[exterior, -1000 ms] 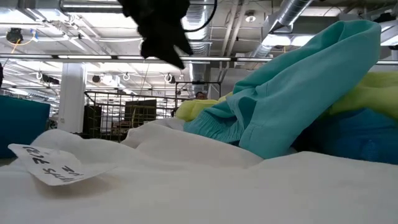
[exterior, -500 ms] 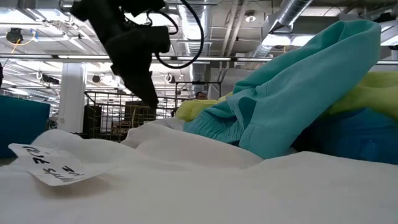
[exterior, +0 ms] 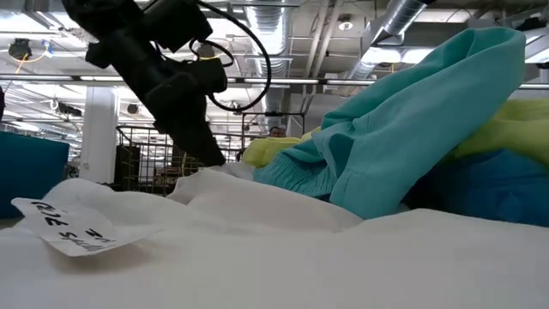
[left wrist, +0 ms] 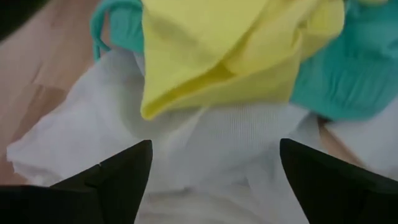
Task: Pick & Place Cloths
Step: Put the light blue shorts into the gold wire basket
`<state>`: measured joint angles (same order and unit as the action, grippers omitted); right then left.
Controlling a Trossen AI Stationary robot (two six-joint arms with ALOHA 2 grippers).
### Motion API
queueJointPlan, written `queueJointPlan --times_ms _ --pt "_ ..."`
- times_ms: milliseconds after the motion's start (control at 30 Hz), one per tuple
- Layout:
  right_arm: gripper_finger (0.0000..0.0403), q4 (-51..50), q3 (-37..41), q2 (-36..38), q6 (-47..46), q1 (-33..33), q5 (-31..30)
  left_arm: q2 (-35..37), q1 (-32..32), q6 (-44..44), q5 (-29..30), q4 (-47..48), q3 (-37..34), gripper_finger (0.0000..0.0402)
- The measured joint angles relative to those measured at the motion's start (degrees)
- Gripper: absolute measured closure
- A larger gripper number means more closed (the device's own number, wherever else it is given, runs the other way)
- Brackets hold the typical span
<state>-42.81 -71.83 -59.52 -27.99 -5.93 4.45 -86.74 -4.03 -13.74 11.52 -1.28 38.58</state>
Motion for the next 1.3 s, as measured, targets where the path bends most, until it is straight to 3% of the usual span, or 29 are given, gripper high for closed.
queueJointPlan --times_ms 200,467,533,633,800,833,1100,1300 --pt "0.0112 -0.04 0.01 -0.2 0.0 1.9 0.02 -2.41 0.32 2.83 -1.12 -4.26 -2.49 0.0072" --pt "0.0112 -0.33 0.0 -0.2 -0.15 3.14 0.14 -12.67 0.27 0.26 -1.53 -11.17 -1.52 0.0087" --pt "0.0112 -0.43 0.0 -0.2 -0.15 3.16 0.15 -13.19 0.25 -2.32 -1.39 -9.95 -1.47 0.0113" --pt "0.0112 -0.62 0.0 -0.2 -0.12 3.16 0.17 -11.63 0.22 -4.18 -1.66 -6.22 -1.6 0.0189" --pt "0.0112 -0.68 0.02 -0.2 1.3 3.14 0.18 -7.03 1.0 -6.66 -2.47 -2.27 -2.05 0.0362" --pt "0.0112 -0.68 0.0 -0.2 1.38 3.14 0.17 -5.68 1.23 -8.31 -3.33 -1.91 -2.09 0.0381" --pt "0.0112 -0.7 0.0 -0.2 1.55 3.14 0.18 12.97 0.92 -15.95 -4.82 -2.79 -1.98 0.0401" --pt "0.0112 -0.68 0.0 -0.2 1.57 3.13 0.17 28.28 0.92 -17.01 -1.89 -5.27 -1.94 0.0401"
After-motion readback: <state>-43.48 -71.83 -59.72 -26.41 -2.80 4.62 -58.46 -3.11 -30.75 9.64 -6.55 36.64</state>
